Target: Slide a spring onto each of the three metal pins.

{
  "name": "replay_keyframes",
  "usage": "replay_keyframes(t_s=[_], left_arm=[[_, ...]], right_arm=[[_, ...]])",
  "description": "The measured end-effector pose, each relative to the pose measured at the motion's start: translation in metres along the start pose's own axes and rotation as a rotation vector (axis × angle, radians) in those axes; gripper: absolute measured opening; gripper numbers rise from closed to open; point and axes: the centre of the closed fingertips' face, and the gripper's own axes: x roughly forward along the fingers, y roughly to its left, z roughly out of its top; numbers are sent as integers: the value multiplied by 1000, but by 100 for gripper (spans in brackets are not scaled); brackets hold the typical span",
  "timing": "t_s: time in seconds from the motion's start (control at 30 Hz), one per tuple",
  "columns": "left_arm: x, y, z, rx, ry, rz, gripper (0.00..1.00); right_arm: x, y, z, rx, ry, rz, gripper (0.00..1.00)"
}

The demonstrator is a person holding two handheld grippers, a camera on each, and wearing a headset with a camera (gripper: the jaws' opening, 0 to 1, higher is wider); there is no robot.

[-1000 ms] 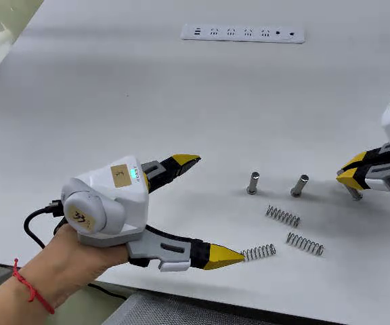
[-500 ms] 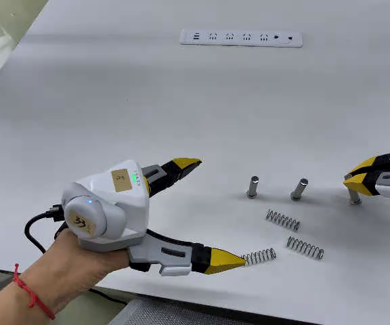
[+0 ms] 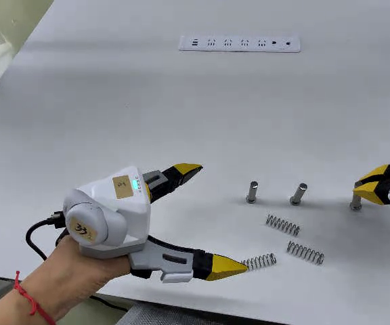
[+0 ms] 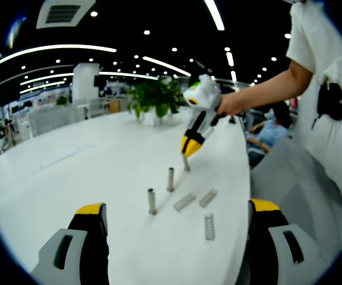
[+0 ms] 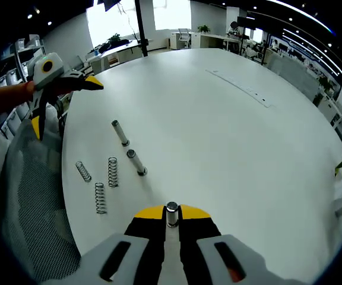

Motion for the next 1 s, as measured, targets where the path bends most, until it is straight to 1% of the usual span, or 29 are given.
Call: replay_keyframes(t_s=[0.37,0.5,0.77,1.0], left_arm=[[0,-1,-1,-2,-2,1,100],[0,0,-2,-4,1,5,100],[0,0,-2,-6,0,4,100],[0,0,-2,-8,0,3,100]], right_arm=[[-4,2,-5,13,-17,3,9],[-3,-2,-8,15,-22,4,9],[-6,2,-10,10,-36,12,9],[-7,5,-9,-2,-42,15,9]])
